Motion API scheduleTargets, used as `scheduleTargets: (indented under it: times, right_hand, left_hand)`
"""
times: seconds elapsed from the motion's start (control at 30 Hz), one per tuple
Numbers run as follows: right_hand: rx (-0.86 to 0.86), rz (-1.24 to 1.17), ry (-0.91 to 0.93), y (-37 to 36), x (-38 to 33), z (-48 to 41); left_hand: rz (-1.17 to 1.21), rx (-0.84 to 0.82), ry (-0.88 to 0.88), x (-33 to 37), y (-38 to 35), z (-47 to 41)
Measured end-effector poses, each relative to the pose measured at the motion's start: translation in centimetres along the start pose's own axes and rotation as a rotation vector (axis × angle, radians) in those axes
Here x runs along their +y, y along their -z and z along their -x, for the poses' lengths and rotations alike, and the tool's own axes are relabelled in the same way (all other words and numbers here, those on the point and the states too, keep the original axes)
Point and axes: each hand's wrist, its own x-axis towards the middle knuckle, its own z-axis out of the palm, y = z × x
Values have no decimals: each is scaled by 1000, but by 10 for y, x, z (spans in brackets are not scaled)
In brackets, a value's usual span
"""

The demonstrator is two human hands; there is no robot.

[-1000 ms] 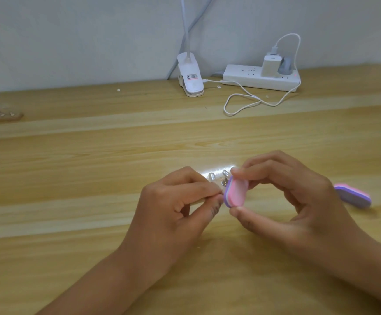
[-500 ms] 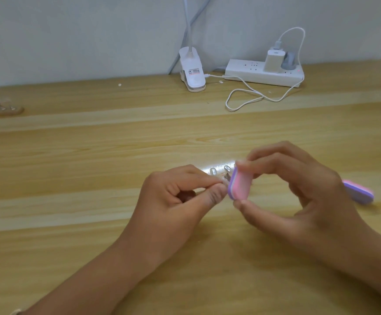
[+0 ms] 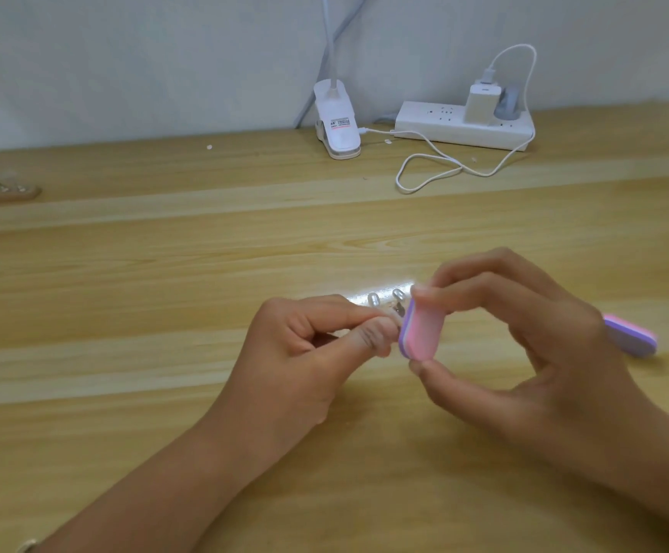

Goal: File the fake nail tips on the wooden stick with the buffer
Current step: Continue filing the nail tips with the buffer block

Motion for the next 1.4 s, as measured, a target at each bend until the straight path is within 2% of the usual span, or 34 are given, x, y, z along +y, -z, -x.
scheduleTargets:
  times: [0.13,0.27,0.4,0.57,0.67,0.8,1.03,1.4]
  right_hand:
    - [-24,7,41,-4,0,3]
    - [37,-18,-52,7,14,-3]
    - [55,-130,-56,5,15,-2]
    - [17,-108,-58,4,11,-2]
    - [26,-107,-72,5,12,-3]
    - [-26,-82,-52,0,9,-3]
    - [-53,11,-77,1,12,-3]
    - [-90,-122,-81,0,12,-4]
  left_hand:
    - [17,-10,18,1,-1,0]
    - [-14,10,36,3,1,-1]
    - [-132,7,-4,3,1,0]
    - [-184,-33,-45,3,-2,1]
    - [-219,3,-64,3,-2,1]
    - [-385,59,-180,2,-4,1]
    - [-494,81,-277,1,-5,2]
    - [-473,59,-291,1,-4,3]
